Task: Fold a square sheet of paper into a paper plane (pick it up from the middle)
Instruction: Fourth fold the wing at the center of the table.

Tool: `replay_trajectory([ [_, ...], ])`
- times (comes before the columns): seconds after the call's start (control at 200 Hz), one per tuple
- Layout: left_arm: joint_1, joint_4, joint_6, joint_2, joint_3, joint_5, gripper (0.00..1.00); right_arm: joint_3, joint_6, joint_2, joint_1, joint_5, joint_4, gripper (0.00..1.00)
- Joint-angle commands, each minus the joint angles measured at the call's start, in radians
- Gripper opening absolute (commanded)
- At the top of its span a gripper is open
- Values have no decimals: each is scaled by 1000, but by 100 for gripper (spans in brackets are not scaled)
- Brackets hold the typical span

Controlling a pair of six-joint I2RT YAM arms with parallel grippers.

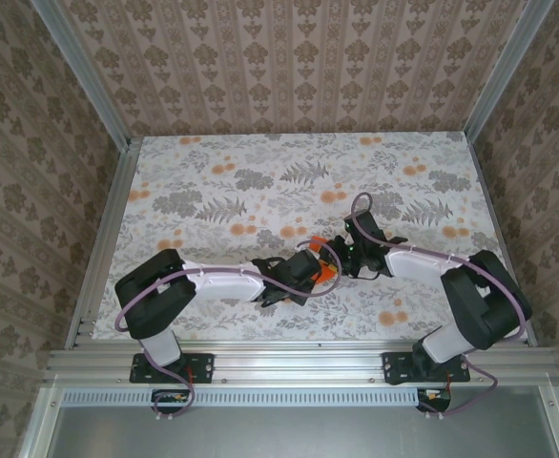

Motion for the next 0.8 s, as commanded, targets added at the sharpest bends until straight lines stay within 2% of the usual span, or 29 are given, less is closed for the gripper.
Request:
replay_trajectory([
  [0.0, -2, 12, 16, -22, -15, 14, 4, 54, -44, 34, -8, -27, -51, 31],
  [0.175, 7, -8, 25, -15, 8, 4, 14, 57, -45, 42, -7, -36, -42, 19],
  [0.37, 23, -23, 37, -8, 49, 14, 22, 38, -42, 42, -7, -48, -26, 13],
  [0.63, 39, -39, 59, 18, 92, 42, 23, 28, -37, 36, -7, -54, -19, 13],
  [0.795, 42, -45, 49, 21, 91, 38, 18, 28, -36, 32, -7, -54, -20, 14],
])
